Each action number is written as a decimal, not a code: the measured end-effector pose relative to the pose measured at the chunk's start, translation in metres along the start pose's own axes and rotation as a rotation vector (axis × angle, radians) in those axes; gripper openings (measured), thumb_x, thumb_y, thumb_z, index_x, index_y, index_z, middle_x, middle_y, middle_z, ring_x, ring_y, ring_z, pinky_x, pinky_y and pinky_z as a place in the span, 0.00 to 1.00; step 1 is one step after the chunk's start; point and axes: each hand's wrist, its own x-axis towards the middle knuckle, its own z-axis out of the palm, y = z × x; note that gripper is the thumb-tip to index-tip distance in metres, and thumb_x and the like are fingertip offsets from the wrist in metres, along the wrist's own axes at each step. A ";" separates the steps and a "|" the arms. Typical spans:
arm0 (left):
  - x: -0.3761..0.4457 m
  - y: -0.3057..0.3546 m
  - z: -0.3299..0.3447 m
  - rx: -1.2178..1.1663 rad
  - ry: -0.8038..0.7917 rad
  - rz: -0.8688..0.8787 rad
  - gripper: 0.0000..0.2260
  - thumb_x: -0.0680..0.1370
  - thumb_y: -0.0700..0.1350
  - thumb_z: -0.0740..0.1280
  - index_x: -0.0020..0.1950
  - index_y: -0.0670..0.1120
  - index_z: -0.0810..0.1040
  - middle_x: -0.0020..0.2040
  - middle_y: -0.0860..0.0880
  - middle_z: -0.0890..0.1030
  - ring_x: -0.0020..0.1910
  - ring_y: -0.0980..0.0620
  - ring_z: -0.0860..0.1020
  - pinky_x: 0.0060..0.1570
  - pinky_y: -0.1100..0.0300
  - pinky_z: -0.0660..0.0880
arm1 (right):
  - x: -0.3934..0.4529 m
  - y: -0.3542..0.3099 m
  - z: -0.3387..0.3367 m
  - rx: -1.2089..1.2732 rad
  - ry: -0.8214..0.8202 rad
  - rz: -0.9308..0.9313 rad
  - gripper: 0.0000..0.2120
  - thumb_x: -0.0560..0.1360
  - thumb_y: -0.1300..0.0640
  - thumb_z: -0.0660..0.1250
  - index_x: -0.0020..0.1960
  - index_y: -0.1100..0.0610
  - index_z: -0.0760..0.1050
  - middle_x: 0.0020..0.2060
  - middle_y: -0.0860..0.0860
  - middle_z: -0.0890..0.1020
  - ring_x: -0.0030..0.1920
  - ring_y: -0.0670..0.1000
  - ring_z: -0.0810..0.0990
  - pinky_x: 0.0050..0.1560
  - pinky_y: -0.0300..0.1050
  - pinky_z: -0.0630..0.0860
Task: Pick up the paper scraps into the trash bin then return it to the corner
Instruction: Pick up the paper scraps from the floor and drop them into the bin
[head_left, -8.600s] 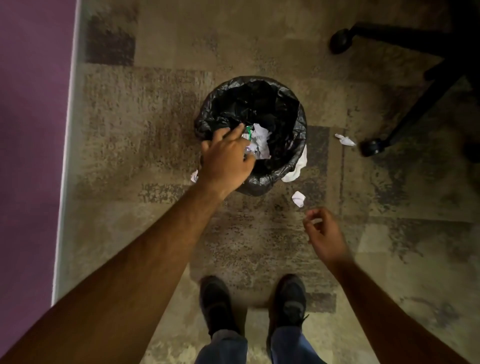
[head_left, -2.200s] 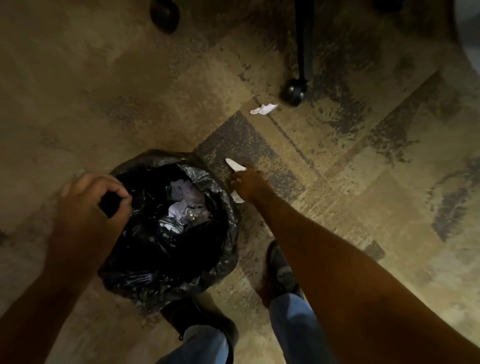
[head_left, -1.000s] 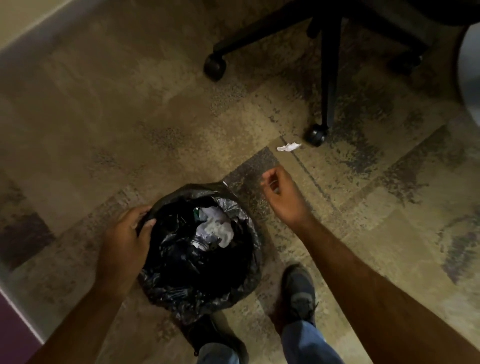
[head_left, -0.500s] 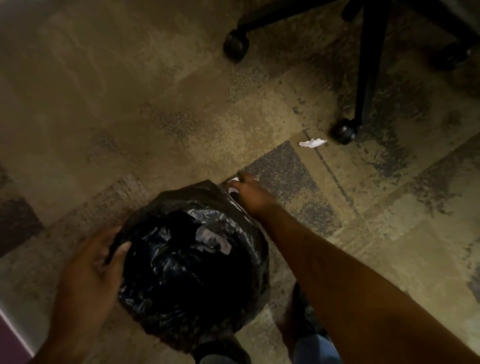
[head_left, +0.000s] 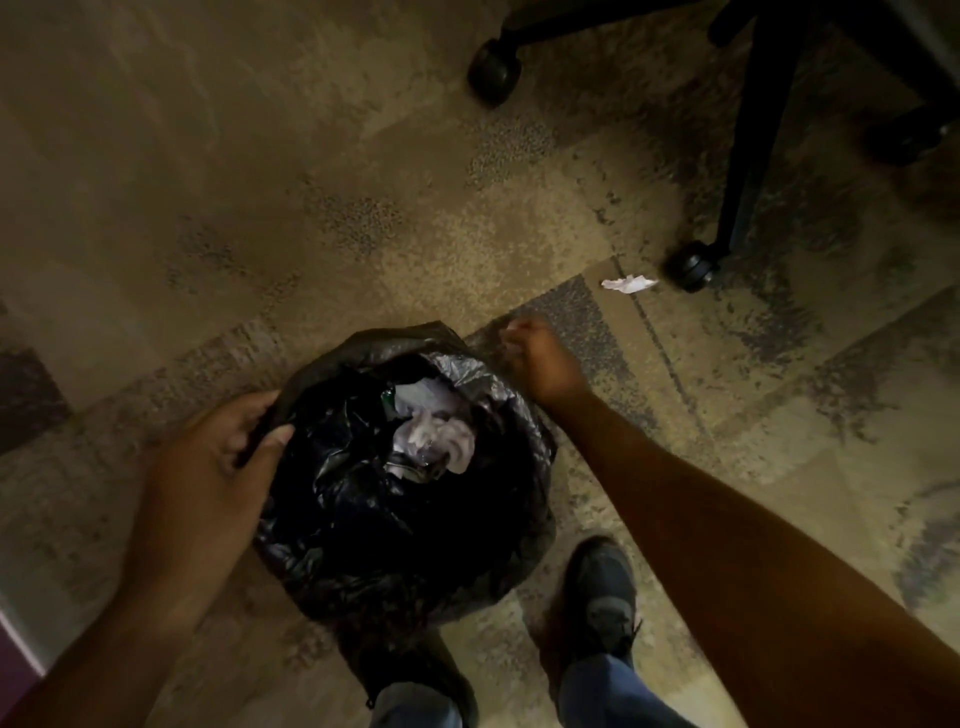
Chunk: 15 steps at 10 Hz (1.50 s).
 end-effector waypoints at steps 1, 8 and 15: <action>0.003 0.008 0.005 -0.027 -0.013 -0.038 0.15 0.83 0.50 0.71 0.71 0.58 0.81 0.52 0.68 0.82 0.51 0.70 0.81 0.46 0.64 0.78 | -0.020 -0.016 -0.034 0.413 0.259 0.081 0.12 0.81 0.68 0.67 0.63 0.67 0.82 0.62 0.60 0.82 0.61 0.56 0.82 0.62 0.45 0.80; 0.068 -0.097 0.010 -0.086 -0.054 -0.096 0.29 0.71 0.74 0.74 0.69 0.66 0.81 0.56 0.59 0.88 0.55 0.50 0.88 0.52 0.39 0.87 | -0.091 -0.012 -0.097 0.364 0.129 -0.110 0.14 0.81 0.64 0.65 0.65 0.54 0.77 0.55 0.50 0.79 0.50 0.42 0.78 0.49 0.38 0.75; 0.067 -0.075 -0.003 0.206 -0.001 0.049 0.30 0.74 0.71 0.74 0.72 0.61 0.78 0.55 0.60 0.87 0.46 0.63 0.86 0.40 0.51 0.88 | 0.042 0.101 -0.090 -0.452 -0.174 0.299 0.31 0.83 0.56 0.63 0.84 0.52 0.57 0.81 0.56 0.62 0.82 0.59 0.59 0.79 0.57 0.63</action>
